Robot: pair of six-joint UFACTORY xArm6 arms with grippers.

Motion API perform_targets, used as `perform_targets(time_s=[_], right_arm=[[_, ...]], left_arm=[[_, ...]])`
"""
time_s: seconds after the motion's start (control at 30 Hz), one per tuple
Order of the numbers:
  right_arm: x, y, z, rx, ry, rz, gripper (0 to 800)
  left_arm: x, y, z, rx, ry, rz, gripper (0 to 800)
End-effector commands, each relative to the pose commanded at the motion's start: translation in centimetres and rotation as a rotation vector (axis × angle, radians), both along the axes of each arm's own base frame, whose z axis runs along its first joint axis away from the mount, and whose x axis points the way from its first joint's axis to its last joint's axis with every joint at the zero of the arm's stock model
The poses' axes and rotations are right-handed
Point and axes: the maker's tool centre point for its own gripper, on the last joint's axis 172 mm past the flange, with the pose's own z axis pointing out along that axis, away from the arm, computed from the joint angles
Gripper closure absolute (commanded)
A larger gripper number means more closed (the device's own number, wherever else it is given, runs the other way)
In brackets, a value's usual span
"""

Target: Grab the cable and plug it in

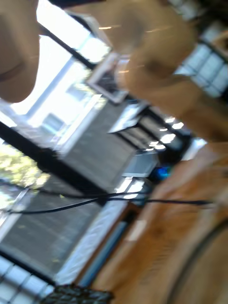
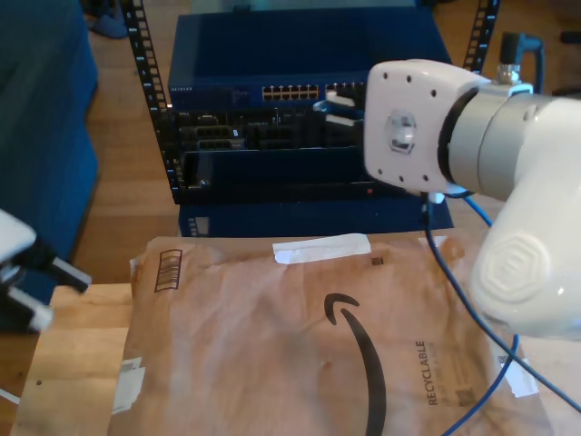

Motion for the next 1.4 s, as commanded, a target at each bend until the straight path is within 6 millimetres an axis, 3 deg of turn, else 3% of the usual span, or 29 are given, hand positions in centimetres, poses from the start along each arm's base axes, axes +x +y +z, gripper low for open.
perform_targets(time_s=[0.13,0.2,0.33,0.47,0.6,1.03,1.13,1.33,1.4], right_arm=[[2.1,-2.9,-0.7,-0.021,-0.065,-0.112,773],[2.8,-4.1,-1.4,-0.041,-0.093,-0.158,773],[3.7,-6.1,-2.5,-0.132,-0.169,-0.219,773],[4.2,-6.9,-3.1,-0.207,-0.212,-0.242,780],[4.3,-6.8,-2.9,-0.208,-0.218,-0.242,782],[4.4,-7.0,-3.4,-0.214,-0.209,-0.243,789],[4.5,-7.0,-3.2,-0.212,-0.213,-0.244,790],[4.4,-7.0,-3.0,-0.208,-0.213,-0.247,791],[4.4,-7.1,-3.0,-0.207,-0.212,-0.248,792]], left_arm=[[-5.5,2.2,-3.4,0.099,0.021,-0.086,3],[-8.4,1.9,-4.7,0.109,0.042,-0.129,5],[-12.6,1.2,-5.4,0.142,0.034,-0.198,3],[-16.6,0.9,-7.5,0.116,0.083,-0.153,3],[-20.3,2.6,-10.3,0.121,0.094,-0.133,3],[-26.4,5.1,-11.9,0.074,0.023,-0.13,3],[-27.9,7.9,-13.6,0.166,0.0,-0.132,3],[-29.6,9.3,-17.8,0.248,-0.086,-0.109,3],[-29.9,9.6,-18.3,0.277,-0.106,-0.081,3]])
